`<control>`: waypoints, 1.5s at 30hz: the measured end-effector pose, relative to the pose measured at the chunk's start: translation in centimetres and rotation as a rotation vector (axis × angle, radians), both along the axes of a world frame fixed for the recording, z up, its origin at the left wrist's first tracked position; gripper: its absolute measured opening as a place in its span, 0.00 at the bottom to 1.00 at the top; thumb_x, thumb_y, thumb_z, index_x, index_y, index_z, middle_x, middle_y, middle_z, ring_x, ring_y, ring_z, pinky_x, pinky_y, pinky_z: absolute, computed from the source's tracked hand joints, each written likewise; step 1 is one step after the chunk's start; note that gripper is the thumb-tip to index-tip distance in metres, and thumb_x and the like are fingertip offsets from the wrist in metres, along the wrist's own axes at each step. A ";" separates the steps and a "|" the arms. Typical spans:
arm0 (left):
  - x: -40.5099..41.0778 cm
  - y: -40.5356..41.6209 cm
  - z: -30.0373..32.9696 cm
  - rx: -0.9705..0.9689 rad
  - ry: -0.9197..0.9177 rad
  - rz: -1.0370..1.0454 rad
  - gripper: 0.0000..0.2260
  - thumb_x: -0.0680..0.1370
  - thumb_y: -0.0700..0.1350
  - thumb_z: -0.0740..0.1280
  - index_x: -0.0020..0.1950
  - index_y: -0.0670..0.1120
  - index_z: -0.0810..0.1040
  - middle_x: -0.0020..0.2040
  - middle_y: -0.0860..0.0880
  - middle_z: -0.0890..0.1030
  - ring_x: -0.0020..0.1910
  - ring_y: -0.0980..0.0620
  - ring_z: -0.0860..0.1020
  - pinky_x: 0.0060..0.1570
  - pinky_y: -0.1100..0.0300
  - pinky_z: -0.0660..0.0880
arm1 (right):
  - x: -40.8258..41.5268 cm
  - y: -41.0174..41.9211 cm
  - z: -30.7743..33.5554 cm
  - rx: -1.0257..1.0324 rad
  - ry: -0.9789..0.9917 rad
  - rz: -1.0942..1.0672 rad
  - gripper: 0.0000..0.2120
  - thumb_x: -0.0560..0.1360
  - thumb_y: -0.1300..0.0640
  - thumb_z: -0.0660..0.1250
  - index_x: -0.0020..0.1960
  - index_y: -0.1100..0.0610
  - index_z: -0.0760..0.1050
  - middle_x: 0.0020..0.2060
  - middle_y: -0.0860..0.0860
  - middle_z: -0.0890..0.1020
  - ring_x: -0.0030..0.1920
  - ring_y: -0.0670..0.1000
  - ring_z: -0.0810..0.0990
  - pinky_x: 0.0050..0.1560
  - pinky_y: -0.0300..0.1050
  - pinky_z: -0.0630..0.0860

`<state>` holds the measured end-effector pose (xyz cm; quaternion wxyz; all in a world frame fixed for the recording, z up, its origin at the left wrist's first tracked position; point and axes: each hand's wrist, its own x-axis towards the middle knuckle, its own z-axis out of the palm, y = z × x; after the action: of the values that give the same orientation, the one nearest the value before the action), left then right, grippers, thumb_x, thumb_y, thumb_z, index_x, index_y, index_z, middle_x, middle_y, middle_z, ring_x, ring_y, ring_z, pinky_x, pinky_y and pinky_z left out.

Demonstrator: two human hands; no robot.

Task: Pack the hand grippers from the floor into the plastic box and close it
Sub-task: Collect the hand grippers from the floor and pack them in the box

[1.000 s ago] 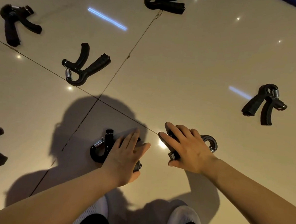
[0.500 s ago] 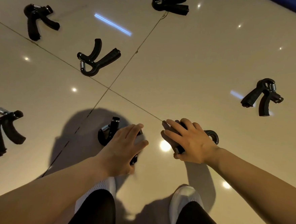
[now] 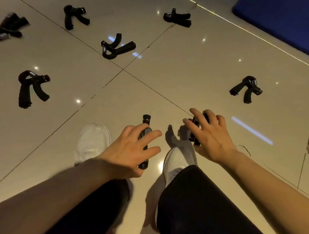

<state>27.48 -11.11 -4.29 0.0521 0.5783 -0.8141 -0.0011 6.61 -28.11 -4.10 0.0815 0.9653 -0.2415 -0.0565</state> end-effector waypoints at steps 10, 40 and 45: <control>-9.2 12.0 12.4 -0.200 -0.019 0.189 0.26 0.61 0.55 0.75 0.57 0.49 0.78 0.64 0.45 0.70 0.63 0.37 0.64 0.51 0.42 0.72 | -12.8 13.7 10.9 -0.062 -0.189 0.044 0.42 0.56 0.50 0.79 0.67 0.51 0.66 0.69 0.59 0.65 0.63 0.66 0.67 0.54 0.63 0.71; -64.9 32.9 19.7 -0.216 0.263 -0.117 0.29 0.60 0.60 0.67 0.60 0.55 0.73 0.58 0.53 0.75 0.58 0.39 0.73 0.43 0.49 0.76 | -72.8 48.8 21.6 0.026 -0.258 -0.538 0.40 0.59 0.45 0.77 0.68 0.45 0.65 0.70 0.49 0.61 0.68 0.58 0.63 0.56 0.51 0.76; -65.1 35.3 15.6 -0.122 0.361 0.085 0.23 0.61 0.56 0.66 0.54 0.52 0.78 0.53 0.53 0.77 0.55 0.40 0.73 0.43 0.48 0.75 | -75.2 51.0 19.7 0.113 -0.315 -0.579 0.39 0.59 0.47 0.78 0.66 0.44 0.65 0.69 0.47 0.61 0.65 0.56 0.64 0.56 0.49 0.74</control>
<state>-37.59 24.22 11.35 0.2322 0.5982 -0.7651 -0.0531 -68.63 22.87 15.64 -0.0299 0.8565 -0.5119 0.0592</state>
